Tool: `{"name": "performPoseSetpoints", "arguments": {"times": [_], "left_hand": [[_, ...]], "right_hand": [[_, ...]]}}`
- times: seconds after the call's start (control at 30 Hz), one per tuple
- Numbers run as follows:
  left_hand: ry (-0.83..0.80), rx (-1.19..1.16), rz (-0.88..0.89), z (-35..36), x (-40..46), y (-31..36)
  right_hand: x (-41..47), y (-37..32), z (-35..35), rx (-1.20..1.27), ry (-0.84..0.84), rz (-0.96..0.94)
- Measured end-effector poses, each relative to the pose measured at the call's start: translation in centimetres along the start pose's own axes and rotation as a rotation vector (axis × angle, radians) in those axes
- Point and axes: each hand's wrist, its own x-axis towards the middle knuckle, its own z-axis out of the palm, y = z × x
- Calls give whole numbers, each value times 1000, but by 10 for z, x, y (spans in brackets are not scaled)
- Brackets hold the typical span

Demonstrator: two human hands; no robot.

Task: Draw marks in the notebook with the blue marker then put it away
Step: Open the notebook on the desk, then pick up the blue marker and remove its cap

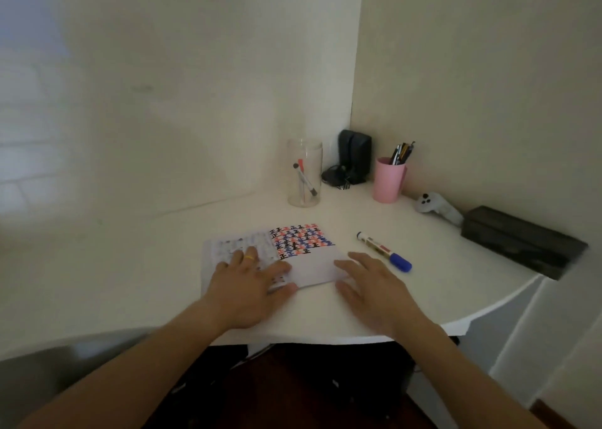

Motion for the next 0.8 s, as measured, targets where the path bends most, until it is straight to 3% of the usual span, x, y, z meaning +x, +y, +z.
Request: {"name": "performPoseSetpoints", "arguments": {"times": [0.1,0.23,0.4,0.67,0.73,0.8], "left_hand": [[91,63,124,-5,28,-18],[70,-56,88,-8,90,-33],[-37,-175,199,-1,151,-45],[118,-281,221,19,163,-51],[143,-269,230,20,162,-52],[155,-248,233,19,160,-53]], "right_hand": [[19,18,-5,-207,258,29],[46,30,-12,-444,81,203],[71,15,-18,-478,82,93],[147,-24,3,-186,372,-317],[160,-25,10,170,423,-313],[167,-23,17,610,363,-178]]}}
